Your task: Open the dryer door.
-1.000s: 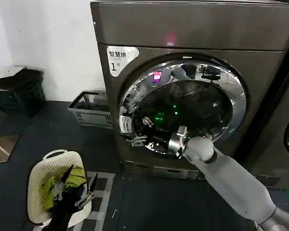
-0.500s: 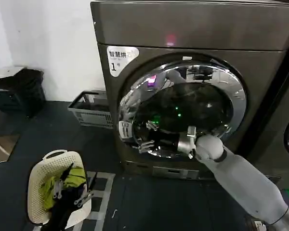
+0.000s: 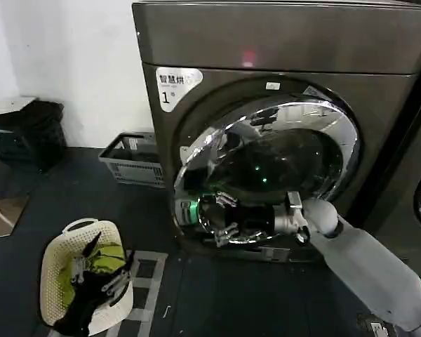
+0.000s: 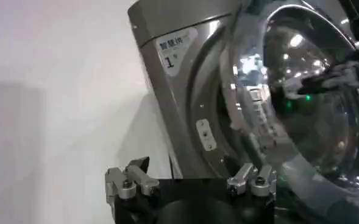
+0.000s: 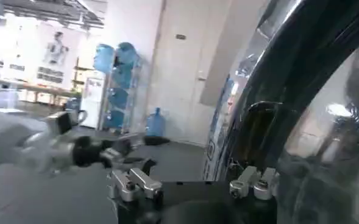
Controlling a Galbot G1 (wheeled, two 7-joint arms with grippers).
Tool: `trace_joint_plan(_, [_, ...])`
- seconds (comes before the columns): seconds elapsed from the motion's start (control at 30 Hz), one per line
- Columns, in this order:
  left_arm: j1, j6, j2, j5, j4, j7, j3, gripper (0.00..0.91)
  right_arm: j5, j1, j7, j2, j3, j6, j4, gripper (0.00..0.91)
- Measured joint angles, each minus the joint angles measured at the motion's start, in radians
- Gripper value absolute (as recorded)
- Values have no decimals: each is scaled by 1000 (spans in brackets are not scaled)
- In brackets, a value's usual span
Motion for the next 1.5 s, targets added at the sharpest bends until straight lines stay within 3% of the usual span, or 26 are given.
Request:
trace_joint_plan(0.43, [-118,109,149,-162,57,35,9,907,38,-80,-127,-130,79,-3,123,907])
trace_joint_plan(0.83, [-319,211,289,-197,129,75,105,907,33,-222,-216,-225,243,13,225,907])
trace_joint_plan(1.2, [-559,215,401,-210,224,112,305,907,29,-489,-229,-274,545,24,264,907])
trace_joint_plan(1.5, [-741,212,400,-195,290,134,512,907,32,-753,-187,-264,862,68,211,907])
